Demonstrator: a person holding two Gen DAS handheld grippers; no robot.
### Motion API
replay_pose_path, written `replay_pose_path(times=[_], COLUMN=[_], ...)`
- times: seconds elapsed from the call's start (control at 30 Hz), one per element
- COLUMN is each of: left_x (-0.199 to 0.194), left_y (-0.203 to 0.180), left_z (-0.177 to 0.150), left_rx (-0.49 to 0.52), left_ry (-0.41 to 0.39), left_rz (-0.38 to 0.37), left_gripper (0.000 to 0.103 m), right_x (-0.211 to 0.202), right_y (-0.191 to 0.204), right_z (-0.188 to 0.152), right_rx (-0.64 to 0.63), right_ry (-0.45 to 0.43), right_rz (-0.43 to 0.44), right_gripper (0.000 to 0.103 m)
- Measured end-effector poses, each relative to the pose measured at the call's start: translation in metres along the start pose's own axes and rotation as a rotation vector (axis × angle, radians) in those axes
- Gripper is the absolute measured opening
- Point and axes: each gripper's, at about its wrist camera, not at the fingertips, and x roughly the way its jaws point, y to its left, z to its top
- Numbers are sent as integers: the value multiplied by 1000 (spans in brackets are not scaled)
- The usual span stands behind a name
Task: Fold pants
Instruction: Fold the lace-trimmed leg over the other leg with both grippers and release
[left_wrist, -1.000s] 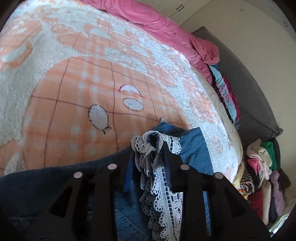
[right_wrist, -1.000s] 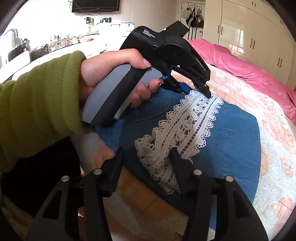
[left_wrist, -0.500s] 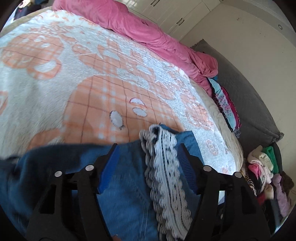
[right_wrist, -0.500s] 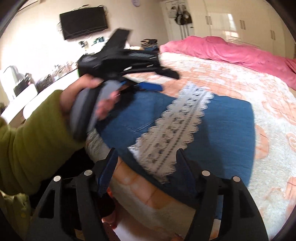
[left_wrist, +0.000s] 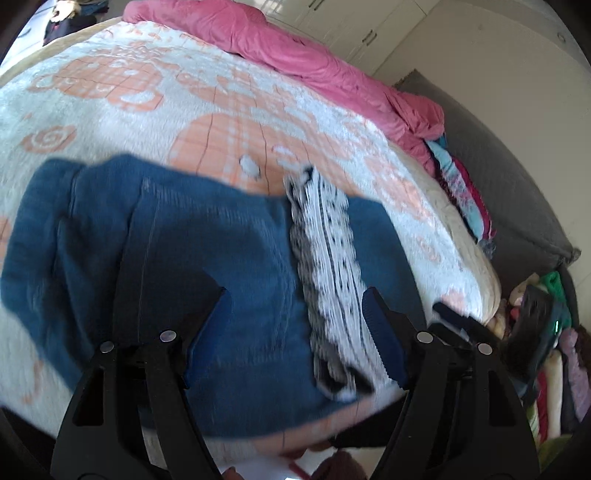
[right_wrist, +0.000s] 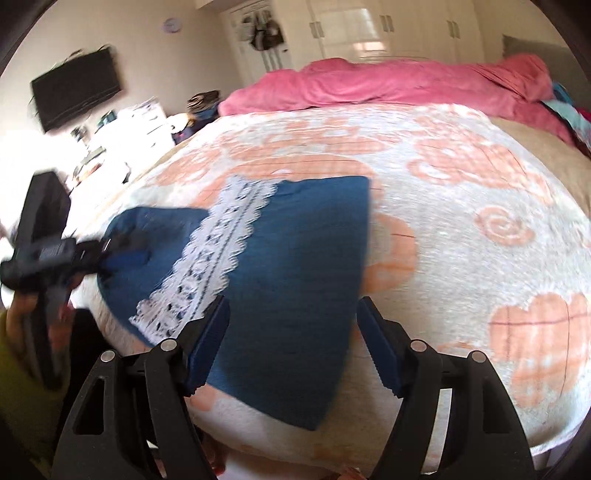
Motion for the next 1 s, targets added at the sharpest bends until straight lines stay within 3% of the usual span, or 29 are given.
replay_pose_path(times=[0.03,0.2,0.4,0.47,0.57,0.67,1.0], left_x=[-1,-1,12,22,30,26,25], left_y=[-3,-12,-31,-35,-37,-41,-44], left_z=[-5,-25,-36,-41,-46,-48,-57], left_rx=[9,11,44,65,78,100,130], left_ry=[8,66,117,129,135,144,152], left_rz=[2,-39,-81,-42,8,4,40], left_gripper=[65,41,36,36,25,10,13], right_x=[0,4,11,13,19,26,30], right_y=[-3,0,17,21,21,19,28], right_z=[-1,-4,-9,-10,-13,-16,-22], right_rx=[13,8,-73,-91,-91,-96,-169], right_ry=[-1,15,32,39,74,118,133], right_rz=[-2,-6,-14,-13,-1,-24,-92], right_gripper=[70,64,55,55,55,51,53])
